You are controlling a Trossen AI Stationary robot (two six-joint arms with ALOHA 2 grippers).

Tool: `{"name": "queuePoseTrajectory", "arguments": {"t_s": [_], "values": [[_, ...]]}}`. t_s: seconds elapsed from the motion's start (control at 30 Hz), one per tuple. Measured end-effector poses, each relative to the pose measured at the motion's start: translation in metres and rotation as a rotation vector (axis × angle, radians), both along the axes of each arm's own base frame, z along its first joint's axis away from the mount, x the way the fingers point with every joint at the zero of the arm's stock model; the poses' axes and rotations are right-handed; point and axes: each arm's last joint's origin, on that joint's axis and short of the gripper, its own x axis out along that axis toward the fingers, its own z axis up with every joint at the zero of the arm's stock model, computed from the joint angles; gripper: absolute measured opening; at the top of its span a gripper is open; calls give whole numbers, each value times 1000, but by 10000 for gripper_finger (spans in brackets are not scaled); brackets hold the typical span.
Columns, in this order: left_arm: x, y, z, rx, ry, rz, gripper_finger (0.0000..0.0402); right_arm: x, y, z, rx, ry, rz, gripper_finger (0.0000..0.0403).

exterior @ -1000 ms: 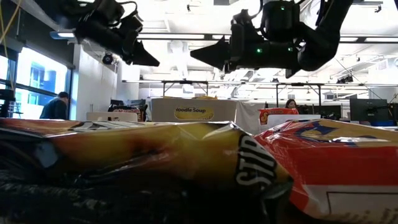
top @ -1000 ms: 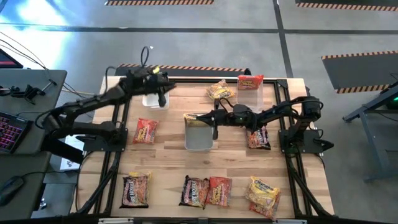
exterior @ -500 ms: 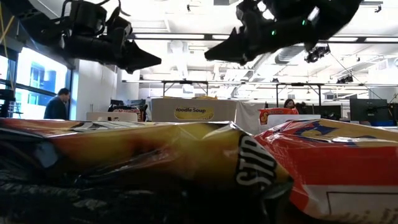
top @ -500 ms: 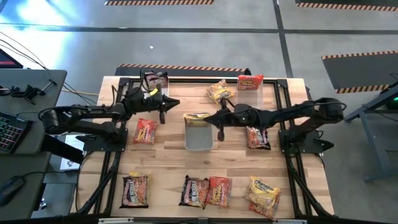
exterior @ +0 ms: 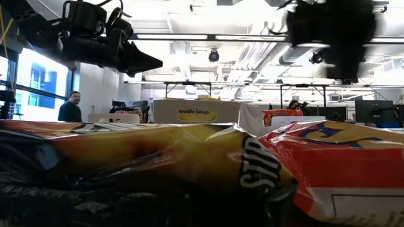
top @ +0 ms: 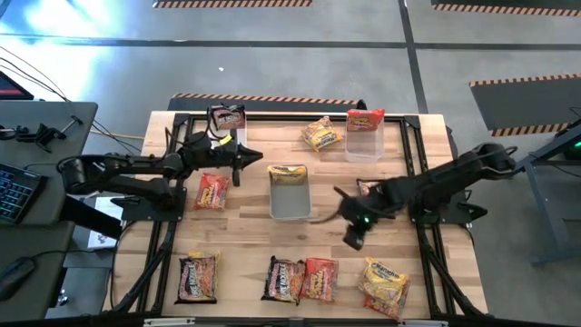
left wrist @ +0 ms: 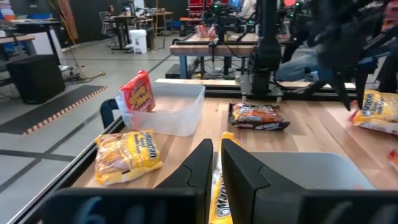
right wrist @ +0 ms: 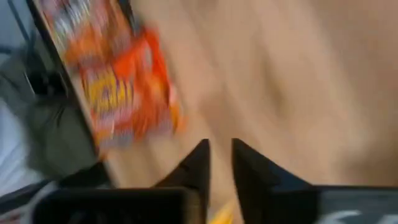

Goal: Sort Maruchan noodles
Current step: Put the bottom right yellow noodle pack into the gray bin

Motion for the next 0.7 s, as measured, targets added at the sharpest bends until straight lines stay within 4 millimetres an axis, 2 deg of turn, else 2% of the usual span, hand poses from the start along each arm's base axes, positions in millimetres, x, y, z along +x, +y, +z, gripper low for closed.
{"name": "queuePoseTrajectory", "arguments": {"t_s": [0.23,0.33,0.5,0.7], "values": [[4,-9,0,2,1,-46,23,-29,39,-16,153,281,-110,217],[5,-12,0,13,3,-62,25,-40,49,-25,149,319,-98,260],[6,-17,0,12,3,-82,25,-55,59,-48,142,317,-35,278],[8,-20,0,10,3,-97,24,-61,68,-71,292,200,-23,279]]}}
